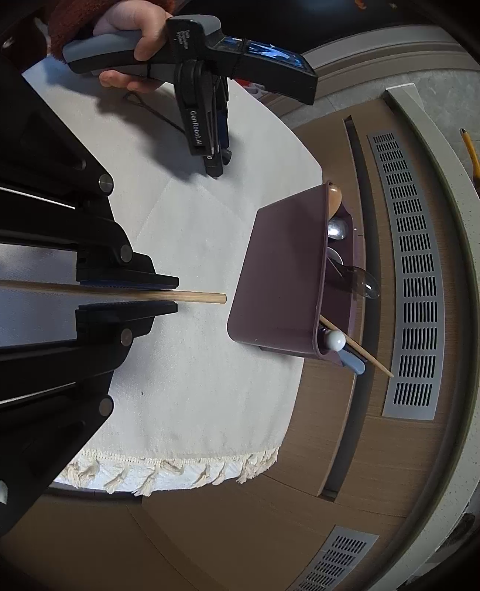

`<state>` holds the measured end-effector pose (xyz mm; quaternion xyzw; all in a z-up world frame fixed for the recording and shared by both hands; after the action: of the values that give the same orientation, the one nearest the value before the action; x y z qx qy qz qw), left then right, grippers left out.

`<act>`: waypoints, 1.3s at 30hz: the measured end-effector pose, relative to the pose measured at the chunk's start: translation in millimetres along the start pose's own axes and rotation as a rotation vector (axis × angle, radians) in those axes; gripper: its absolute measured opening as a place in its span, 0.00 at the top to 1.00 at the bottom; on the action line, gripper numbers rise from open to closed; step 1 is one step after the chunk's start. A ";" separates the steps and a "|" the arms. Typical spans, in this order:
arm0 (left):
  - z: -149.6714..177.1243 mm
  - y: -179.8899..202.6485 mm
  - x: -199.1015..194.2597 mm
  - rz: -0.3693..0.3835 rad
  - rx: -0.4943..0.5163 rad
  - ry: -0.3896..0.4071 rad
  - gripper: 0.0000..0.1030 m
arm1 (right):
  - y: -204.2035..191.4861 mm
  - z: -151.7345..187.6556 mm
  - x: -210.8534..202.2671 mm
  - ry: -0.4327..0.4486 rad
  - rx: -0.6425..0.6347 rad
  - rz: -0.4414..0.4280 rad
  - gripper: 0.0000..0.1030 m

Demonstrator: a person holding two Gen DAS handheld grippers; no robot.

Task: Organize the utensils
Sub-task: 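Lift the spatula by its blade with the left gripper while the right gripper holds the chopstick, then lower the spatula and chopstick into the caddy and open both grippers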

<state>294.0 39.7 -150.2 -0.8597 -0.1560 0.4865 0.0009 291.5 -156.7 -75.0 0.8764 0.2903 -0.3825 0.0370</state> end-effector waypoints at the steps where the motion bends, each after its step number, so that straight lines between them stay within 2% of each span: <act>1: 0.9 -0.3 -0.5 0.005 0.012 0.005 0.56 | 0.1 0.5 -1.1 0.003 -0.001 0.002 0.95; 6: 10.2 -16.0 -5.1 0.011 0.095 0.024 0.55 | 2.7 0.0 -4.6 0.018 0.005 0.004 0.95; 11: 13.7 -40.7 -7.2 0.010 0.041 0.040 0.55 | 1.6 1.0 -8.3 0.027 0.006 0.001 0.95; 18: 6.8 -29.2 -4.2 -0.017 0.052 0.035 0.57 | -5.4 1.4 -3.0 0.019 -0.005 -0.011 0.95; 20: 2.3 -26.1 -2.7 -0.018 0.051 0.028 0.67 | -5.6 1.9 -3.2 0.020 -0.007 -0.008 0.95; 23: 1.0 -23.1 -3.2 -0.023 0.064 0.033 0.68 | -3.0 1.7 -6.4 0.025 -0.011 0.005 0.95; 29: 0.6 -18.1 -15.9 0.044 0.057 0.059 0.68 | -0.4 -0.9 -12.7 0.047 -0.007 0.010 0.95; 31: -2.0 -15.8 -29.2 0.094 0.044 0.088 0.68 | -0.4 -2.4 -13.4 0.058 -0.004 0.002 0.95; 34: -14.2 -15.3 -65.4 0.183 0.022 0.174 0.68 | 0.3 -8.7 -19.6 0.099 0.015 -0.019 0.95; 38: -64.7 -15.9 -143.4 0.315 0.004 0.362 0.68 | 1.0 -46.9 -52.6 0.236 0.026 -0.039 0.95; 39: -80.6 -16.9 -160.4 0.340 -0.001 0.410 0.68 | 0.0 -70.0 -70.4 0.302 0.012 -0.035 0.95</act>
<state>280.2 24.7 28.9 -0.9541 -0.0063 0.2953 -0.0496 299.0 -170.4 23.0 0.9189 0.3057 -0.2485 -0.0189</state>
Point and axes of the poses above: each gripper's, at about its wrist camera, not at the fingertips, and x roughly the way its jaws point, y to its right, z to its underside, the point moved 9 cm from there along x, roughly the way its jaws point, and after that the axes turned 12 degrees about -z, right-handed, at the moved point
